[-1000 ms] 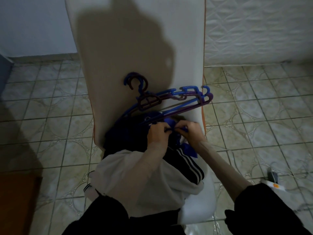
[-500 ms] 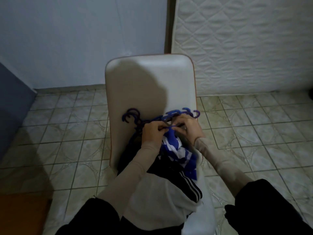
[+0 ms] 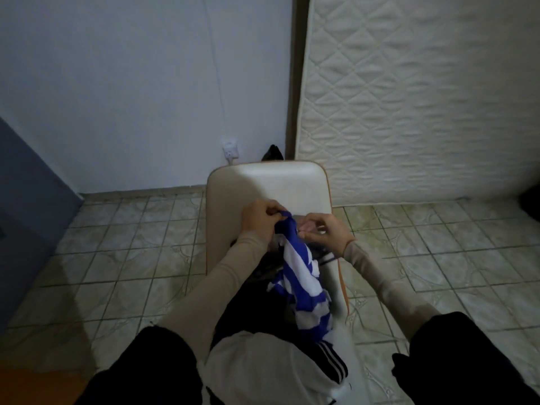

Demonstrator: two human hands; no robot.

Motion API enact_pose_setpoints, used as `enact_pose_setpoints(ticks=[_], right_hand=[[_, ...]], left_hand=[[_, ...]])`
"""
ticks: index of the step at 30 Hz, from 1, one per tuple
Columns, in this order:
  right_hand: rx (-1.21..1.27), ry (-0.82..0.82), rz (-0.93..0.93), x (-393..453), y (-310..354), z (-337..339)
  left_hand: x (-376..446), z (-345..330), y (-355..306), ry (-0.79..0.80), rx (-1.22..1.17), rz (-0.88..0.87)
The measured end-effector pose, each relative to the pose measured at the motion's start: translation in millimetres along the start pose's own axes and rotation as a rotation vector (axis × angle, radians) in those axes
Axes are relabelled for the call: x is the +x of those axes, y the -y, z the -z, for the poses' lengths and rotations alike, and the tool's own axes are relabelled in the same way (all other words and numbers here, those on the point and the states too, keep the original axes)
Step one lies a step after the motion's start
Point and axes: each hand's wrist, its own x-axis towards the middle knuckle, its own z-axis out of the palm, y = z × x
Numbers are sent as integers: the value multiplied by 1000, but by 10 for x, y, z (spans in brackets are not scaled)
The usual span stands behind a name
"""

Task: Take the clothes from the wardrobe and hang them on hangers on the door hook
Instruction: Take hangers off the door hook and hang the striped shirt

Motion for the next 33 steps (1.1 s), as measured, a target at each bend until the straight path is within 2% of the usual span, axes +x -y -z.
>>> enact_pose_setpoints(ticks=[7, 11, 14, 19, 22, 25, 27, 33], right_hand=[[248, -127, 10, 169, 827, 488], [165, -150, 98, 281, 1294, 720], [62, -201, 175, 362, 1611, 852], [27, -339, 286, 451, 2023, 1142], [0, -365, 333, 485, 2224, 1311], [43, -422, 360, 493, 2403, 1494], [79, -434, 384, 497, 2513, 1616], [88, -342, 512, 415, 2863, 1903]], left_hand=[[212, 674, -850, -68, -50, -173], [264, 984, -1247, -102, -213, -143], [275, 1190, -1498, -123, -240, -165], [261, 1502, -1733, -196, -300, -213], [237, 1648, -1766, -184, -310, -251], [214, 1767, -1693, -93, -268, -265], [220, 1812, -1600, -61, -196, -212], [168, 1865, -1522, -5, 71, -99]])
